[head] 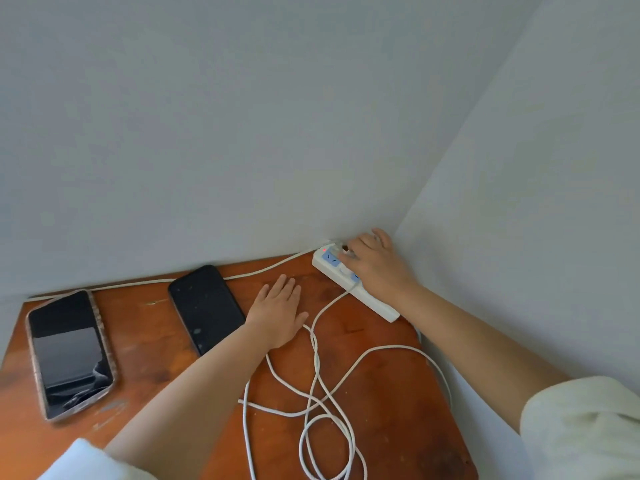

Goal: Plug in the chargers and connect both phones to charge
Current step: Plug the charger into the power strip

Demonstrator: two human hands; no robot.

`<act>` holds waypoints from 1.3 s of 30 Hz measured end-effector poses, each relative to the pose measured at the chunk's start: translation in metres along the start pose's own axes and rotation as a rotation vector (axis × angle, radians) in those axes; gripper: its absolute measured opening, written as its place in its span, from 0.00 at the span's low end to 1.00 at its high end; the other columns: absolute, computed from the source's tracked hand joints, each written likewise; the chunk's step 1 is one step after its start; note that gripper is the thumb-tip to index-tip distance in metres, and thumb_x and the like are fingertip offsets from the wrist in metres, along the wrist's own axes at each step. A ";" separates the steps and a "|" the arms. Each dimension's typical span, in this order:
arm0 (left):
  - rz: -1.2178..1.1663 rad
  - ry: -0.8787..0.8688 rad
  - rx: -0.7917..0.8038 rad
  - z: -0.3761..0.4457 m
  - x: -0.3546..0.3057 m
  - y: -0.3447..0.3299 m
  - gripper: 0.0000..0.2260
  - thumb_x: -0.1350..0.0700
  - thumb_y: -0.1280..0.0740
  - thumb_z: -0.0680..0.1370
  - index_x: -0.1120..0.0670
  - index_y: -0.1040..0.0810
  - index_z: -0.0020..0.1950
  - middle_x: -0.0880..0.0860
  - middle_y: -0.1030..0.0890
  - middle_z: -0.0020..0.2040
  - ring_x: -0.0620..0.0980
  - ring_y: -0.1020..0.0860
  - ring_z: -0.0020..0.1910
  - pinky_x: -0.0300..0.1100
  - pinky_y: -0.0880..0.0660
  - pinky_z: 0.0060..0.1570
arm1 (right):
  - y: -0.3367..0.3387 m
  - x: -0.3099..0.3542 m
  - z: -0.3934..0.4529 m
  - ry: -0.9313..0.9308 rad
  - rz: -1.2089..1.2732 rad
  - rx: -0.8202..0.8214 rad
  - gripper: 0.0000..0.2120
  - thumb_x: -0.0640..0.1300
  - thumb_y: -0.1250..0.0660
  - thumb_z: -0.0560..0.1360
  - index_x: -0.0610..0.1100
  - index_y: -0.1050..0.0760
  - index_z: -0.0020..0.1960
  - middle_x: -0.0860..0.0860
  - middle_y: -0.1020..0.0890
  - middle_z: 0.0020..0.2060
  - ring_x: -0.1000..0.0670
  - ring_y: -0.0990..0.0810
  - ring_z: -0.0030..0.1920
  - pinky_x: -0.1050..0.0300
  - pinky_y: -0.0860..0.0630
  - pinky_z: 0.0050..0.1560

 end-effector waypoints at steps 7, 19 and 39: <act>-0.008 0.046 -0.029 -0.006 0.007 -0.011 0.26 0.44 0.55 0.80 0.54 0.58 0.73 0.53 0.57 0.76 0.51 0.59 0.74 0.49 0.59 0.72 | 0.006 0.001 -0.007 -0.088 -0.108 -0.043 0.23 0.37 0.22 0.58 0.35 0.21 0.52 0.42 0.16 0.47 0.42 0.21 0.57 0.37 0.29 0.60; 0.015 0.068 -0.090 -0.007 0.008 -0.019 0.26 0.43 0.57 0.80 0.53 0.61 0.73 0.52 0.58 0.76 0.50 0.60 0.74 0.47 0.62 0.71 | -0.003 -0.004 -0.011 -0.121 -0.014 -0.023 0.24 0.36 0.23 0.60 0.33 0.24 0.54 0.39 0.18 0.49 0.42 0.21 0.56 0.40 0.28 0.60; 0.015 0.054 -0.141 -0.007 0.008 -0.020 0.26 0.43 0.58 0.80 0.54 0.61 0.73 0.52 0.58 0.76 0.49 0.60 0.74 0.47 0.62 0.71 | -0.017 0.001 -0.007 -0.092 -0.020 0.087 0.22 0.37 0.34 0.72 0.34 0.34 0.64 0.41 0.25 0.60 0.44 0.32 0.66 0.42 0.44 0.72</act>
Point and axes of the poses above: each hand's wrist, its own z-axis towards the middle knuckle, its own y-axis out of the back of the hand, x = y × z, the point moved 10 cm from there along z, towards the middle knuckle
